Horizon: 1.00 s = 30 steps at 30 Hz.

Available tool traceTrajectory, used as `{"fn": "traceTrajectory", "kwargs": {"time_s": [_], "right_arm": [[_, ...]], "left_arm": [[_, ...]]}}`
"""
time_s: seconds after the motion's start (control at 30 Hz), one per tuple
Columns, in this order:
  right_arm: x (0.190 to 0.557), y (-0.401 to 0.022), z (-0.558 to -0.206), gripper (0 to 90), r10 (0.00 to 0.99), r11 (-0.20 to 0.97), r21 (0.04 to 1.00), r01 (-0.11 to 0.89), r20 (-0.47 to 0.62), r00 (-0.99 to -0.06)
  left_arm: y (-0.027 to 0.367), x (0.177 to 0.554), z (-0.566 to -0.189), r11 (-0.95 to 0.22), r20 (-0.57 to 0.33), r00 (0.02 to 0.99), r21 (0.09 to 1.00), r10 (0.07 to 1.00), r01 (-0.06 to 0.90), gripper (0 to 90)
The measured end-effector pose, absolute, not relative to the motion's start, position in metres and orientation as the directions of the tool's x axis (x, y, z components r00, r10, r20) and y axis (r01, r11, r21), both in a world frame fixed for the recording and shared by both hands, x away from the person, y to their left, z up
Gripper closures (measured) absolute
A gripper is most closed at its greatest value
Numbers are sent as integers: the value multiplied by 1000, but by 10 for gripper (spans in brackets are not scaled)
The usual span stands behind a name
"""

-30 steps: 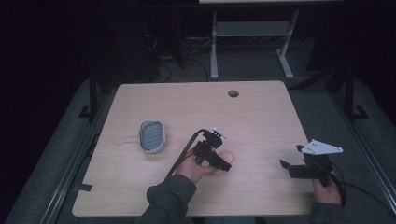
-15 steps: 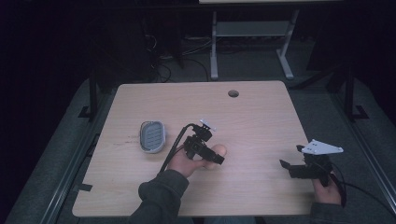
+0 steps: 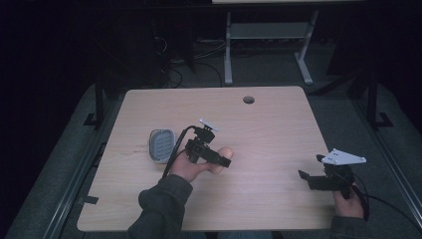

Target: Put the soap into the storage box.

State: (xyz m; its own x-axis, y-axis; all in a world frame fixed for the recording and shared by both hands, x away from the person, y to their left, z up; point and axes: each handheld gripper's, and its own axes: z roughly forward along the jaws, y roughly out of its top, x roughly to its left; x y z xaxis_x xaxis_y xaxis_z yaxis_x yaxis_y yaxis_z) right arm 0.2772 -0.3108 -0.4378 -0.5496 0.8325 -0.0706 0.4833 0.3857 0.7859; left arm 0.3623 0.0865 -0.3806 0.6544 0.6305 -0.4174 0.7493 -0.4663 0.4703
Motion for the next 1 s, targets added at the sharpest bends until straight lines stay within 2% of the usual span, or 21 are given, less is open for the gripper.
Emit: {"fn": "traceTrajectory", "kwargs": {"time_s": [0.37, 1.0], "right_arm": [[277, -311, -438, 140, 833, 384, 786, 484, -69, -550], [277, -311, -437, 140, 833, 384, 787, 483, -70, -549]], "left_arm": [[111, 375, -374, -414, -443, 614, 469, 654, 780, 325], [151, 393, -358, -345, -438, 544, 455, 716, 821, 325]]}}
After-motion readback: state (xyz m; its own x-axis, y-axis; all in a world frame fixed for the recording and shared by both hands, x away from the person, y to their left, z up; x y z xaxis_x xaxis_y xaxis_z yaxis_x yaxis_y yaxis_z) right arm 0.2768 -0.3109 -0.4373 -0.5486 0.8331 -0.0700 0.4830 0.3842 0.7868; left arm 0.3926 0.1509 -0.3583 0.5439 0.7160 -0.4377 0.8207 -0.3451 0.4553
